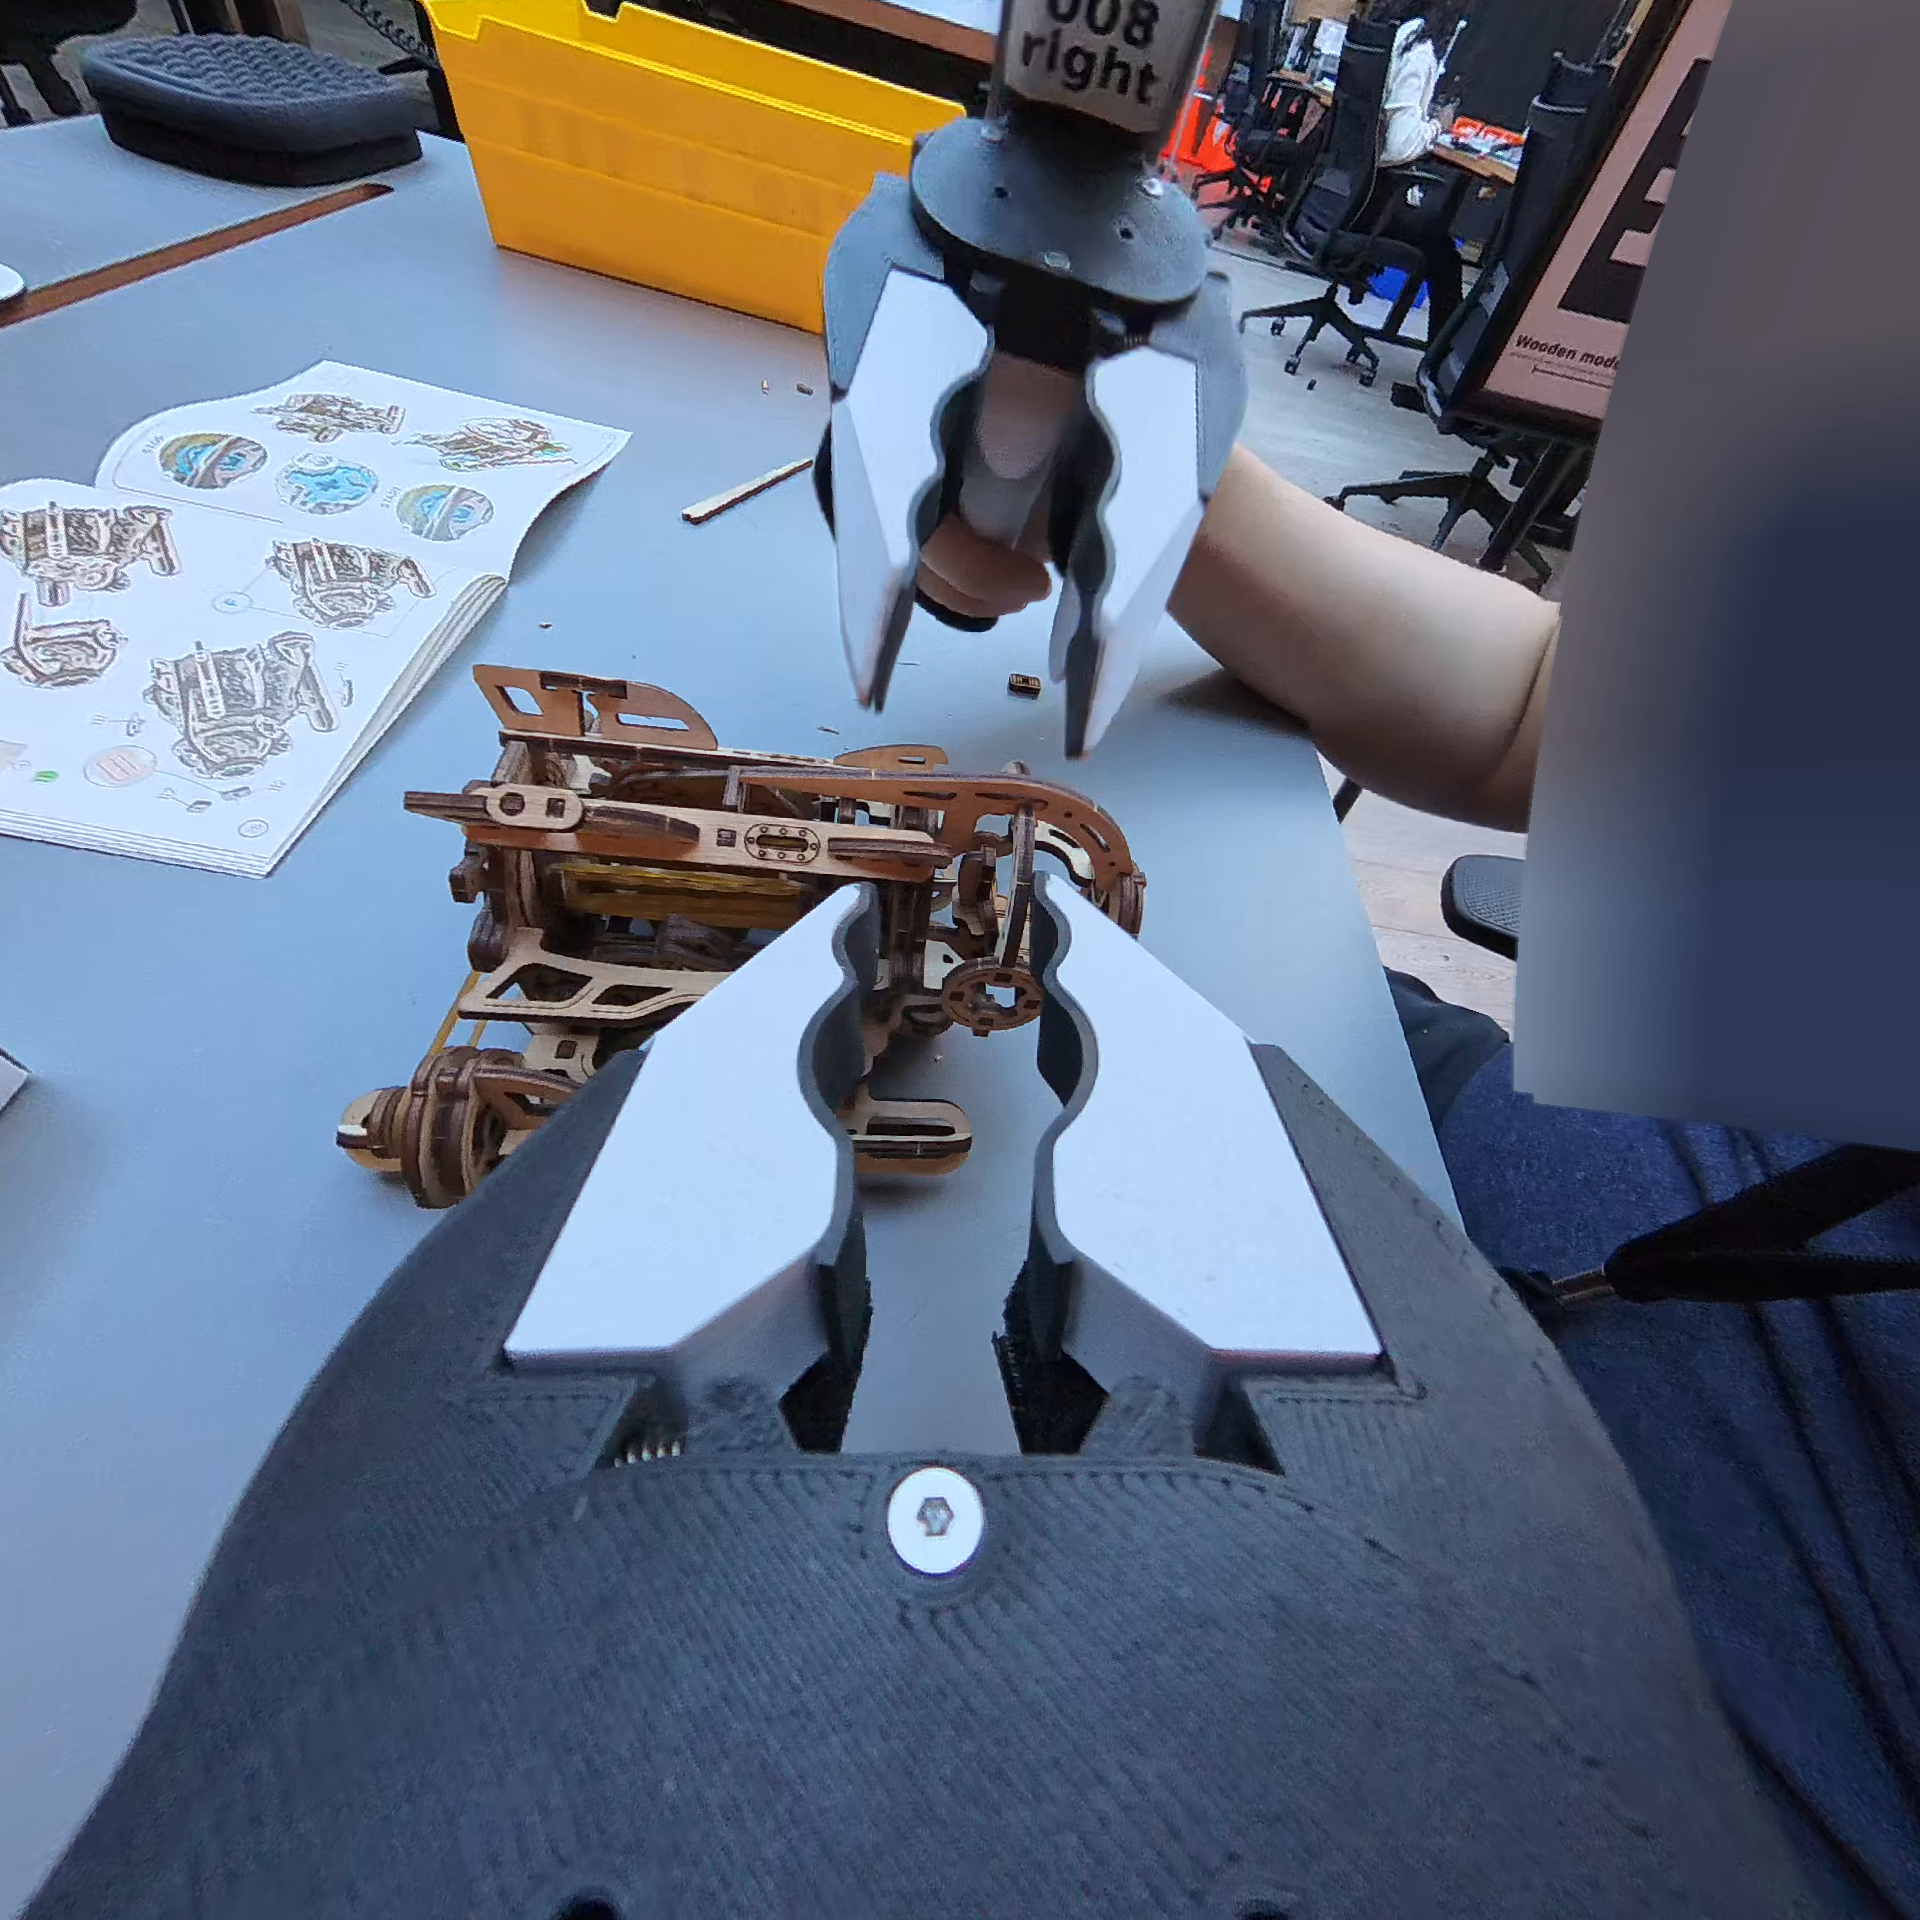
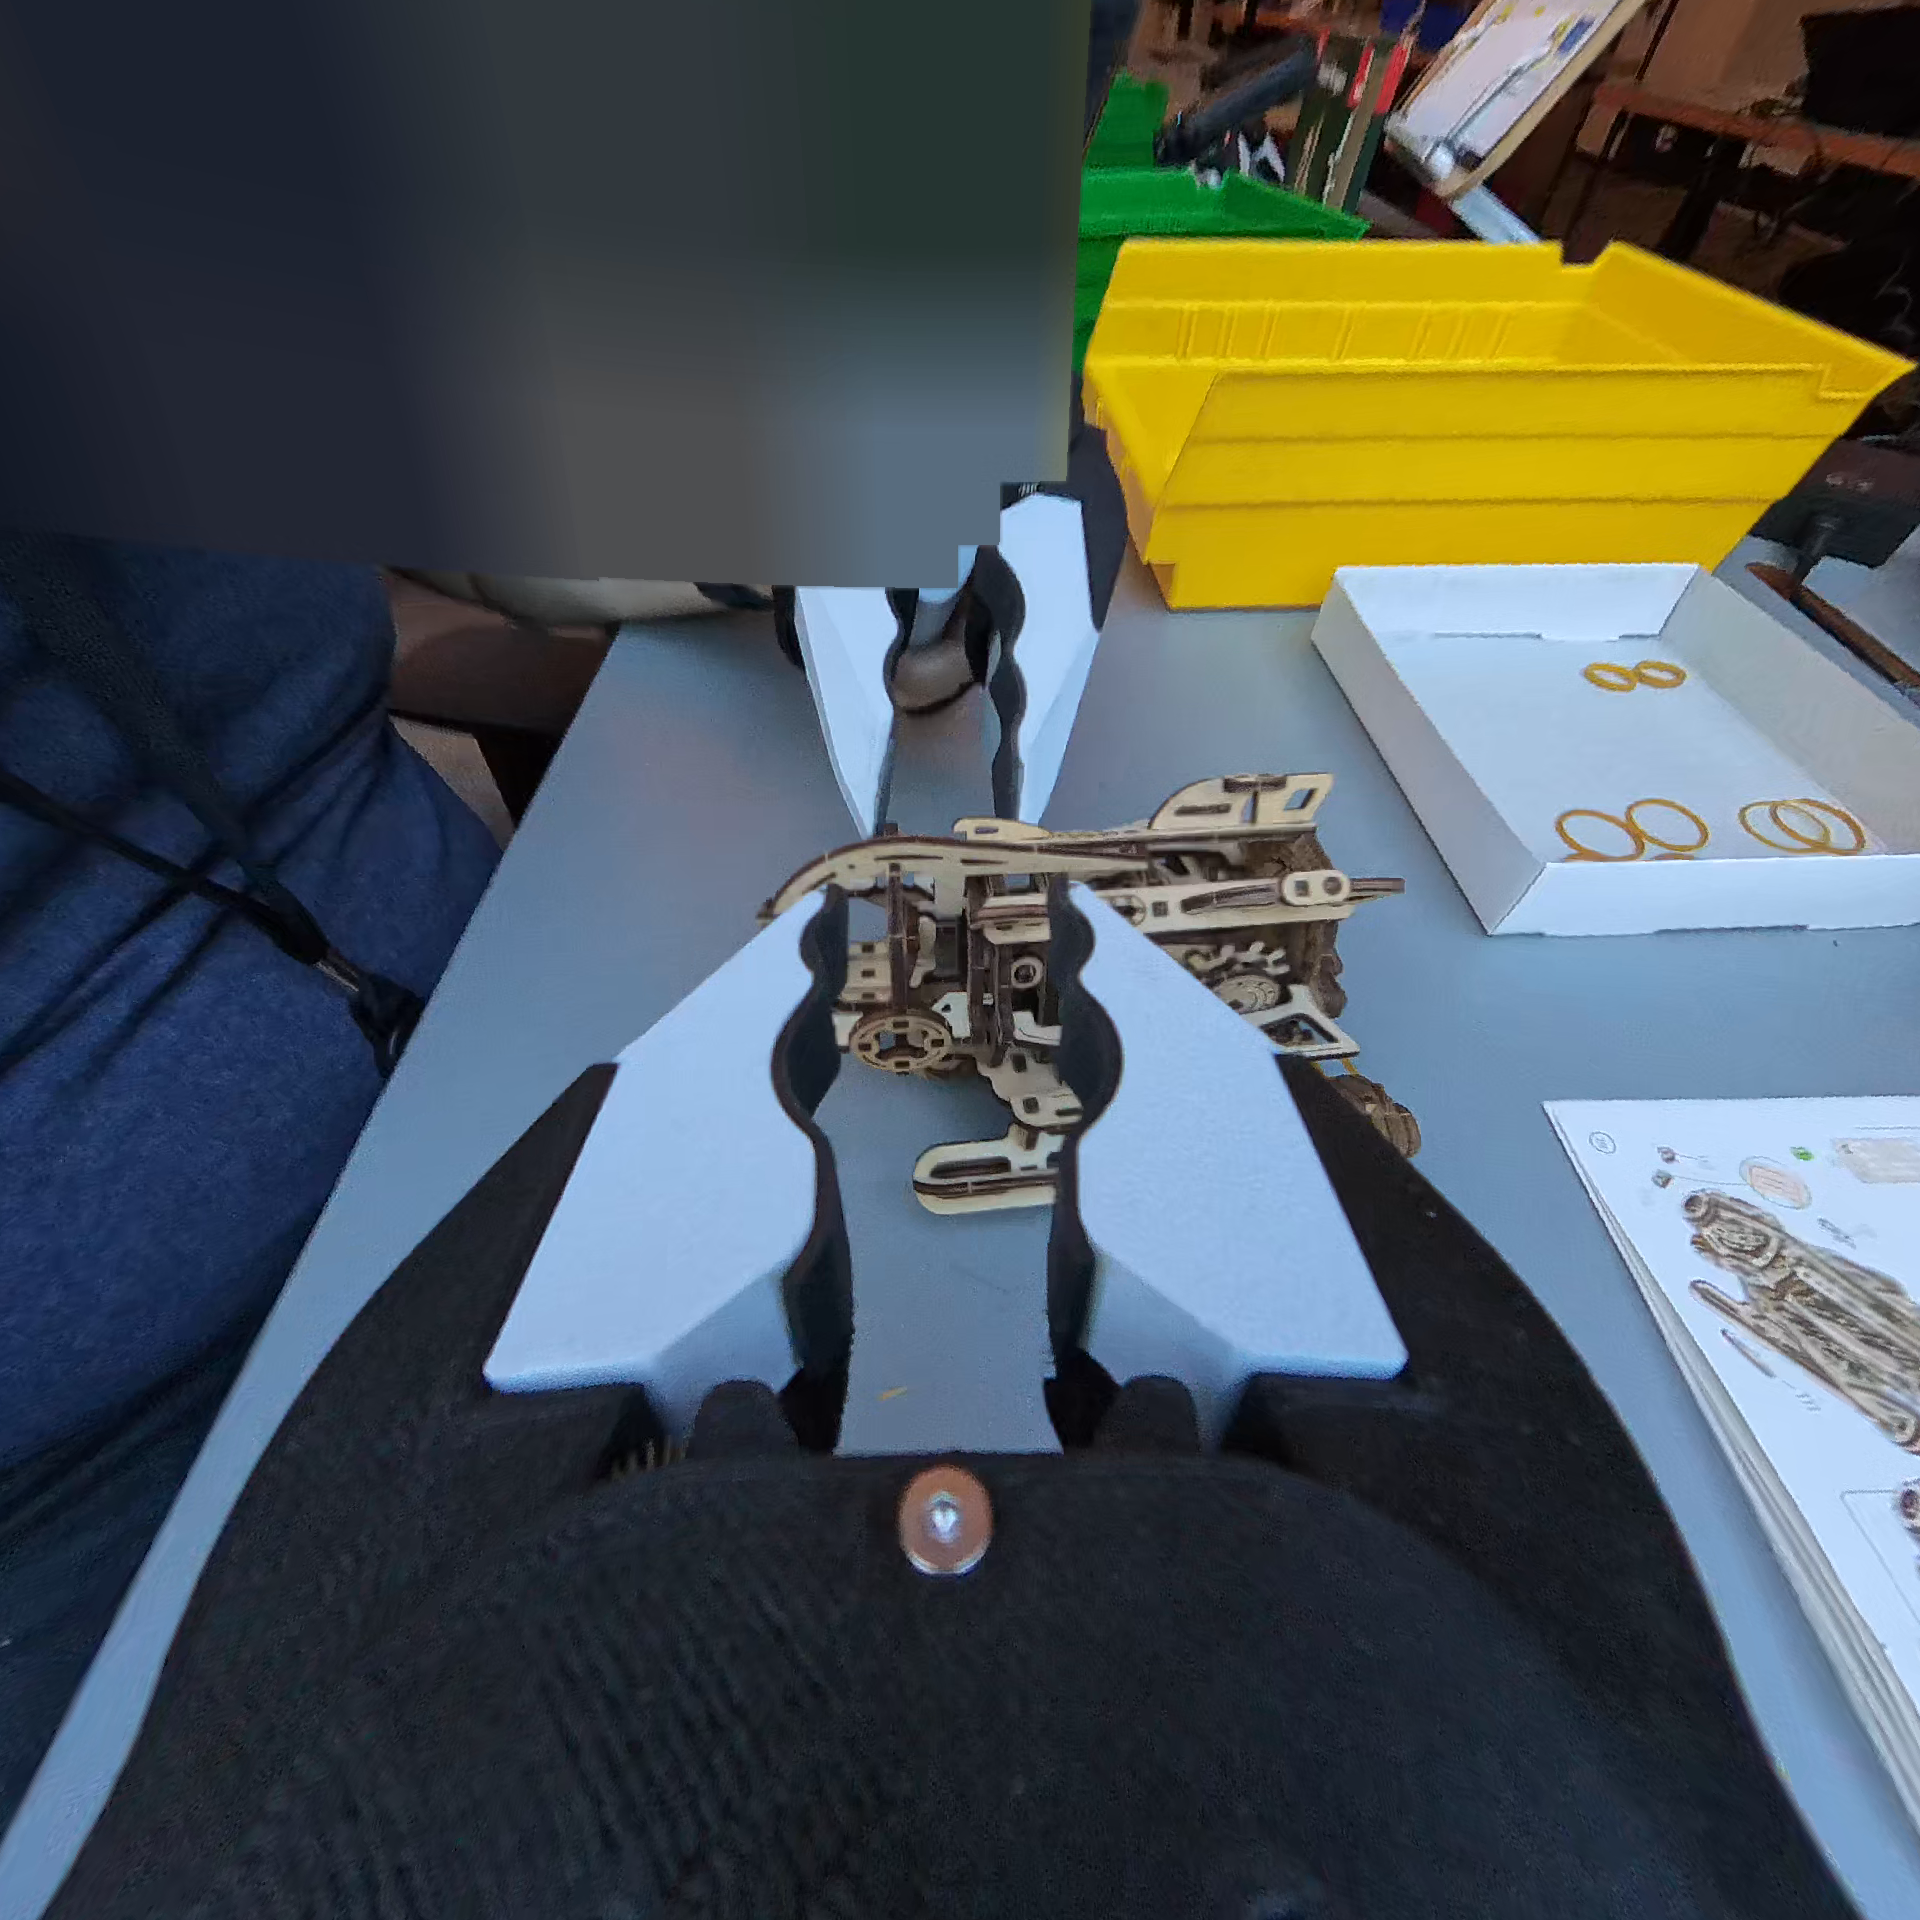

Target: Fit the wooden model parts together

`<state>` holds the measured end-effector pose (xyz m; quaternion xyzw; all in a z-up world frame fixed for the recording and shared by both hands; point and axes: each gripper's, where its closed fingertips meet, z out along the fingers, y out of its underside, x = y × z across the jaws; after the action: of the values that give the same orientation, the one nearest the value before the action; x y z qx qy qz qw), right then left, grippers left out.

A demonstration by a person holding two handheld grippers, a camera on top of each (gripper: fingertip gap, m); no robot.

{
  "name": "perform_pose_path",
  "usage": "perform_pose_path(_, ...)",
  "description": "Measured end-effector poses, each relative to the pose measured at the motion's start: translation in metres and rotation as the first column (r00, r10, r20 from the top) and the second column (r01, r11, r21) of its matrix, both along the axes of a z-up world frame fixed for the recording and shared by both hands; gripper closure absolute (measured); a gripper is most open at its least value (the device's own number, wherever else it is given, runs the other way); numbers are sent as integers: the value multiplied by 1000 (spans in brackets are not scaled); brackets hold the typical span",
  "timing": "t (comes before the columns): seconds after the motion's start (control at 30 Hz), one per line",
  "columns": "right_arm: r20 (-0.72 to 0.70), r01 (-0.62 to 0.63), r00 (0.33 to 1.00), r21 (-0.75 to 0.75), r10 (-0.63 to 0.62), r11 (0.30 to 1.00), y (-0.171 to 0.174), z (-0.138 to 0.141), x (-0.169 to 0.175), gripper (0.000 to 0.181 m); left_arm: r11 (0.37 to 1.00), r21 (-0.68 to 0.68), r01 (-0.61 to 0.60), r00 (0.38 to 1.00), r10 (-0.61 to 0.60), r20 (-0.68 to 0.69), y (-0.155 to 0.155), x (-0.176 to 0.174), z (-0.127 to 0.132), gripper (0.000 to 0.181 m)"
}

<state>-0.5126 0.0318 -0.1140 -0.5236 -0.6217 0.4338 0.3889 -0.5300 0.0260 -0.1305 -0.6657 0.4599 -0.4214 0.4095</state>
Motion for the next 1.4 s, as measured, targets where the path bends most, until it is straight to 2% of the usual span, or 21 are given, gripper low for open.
perform_pose_path(0.1, 45, -11, 999, 99, 7, 995, -2, -6, -8, 146, 1000, -11, 5, 1000, -5, -13, -1, 1, -3, 153)
perform_pose_path(0.33, 199, -55, 980, 209, 12, 976, -1, -10, -10, 154, 1000, 3, 12, 1000, -12, -10, -1, 3, -5, 157)
perform_pose_path(0.43, 293, -87, 956, 257, 8, 962, -1, -13, -12, 156, 1000, 8, 12, 1000, -12, -9, -1, 3, -5, 157)
perform_pose_path(0.57, 433, -110, 902, 244, -7, 963, -1, -16, -11, 157, 1000, 16, 10, 1000, -10, -6, -1, 3, -5, 157)
perform_pose_path(0.73, 535, -133, 844, 267, -32, 955, 0, -16, -11, 158, 1000, 25, 6, 1000, -6, -11, 0, 3, -5, 157)
perform_pose_path(1.4, 490, -79, 870, 244, -53, 966, 1, -15, -11, 158, 1000, 9, 2, 1000, -2, 3, 1, 3, -5, 157)
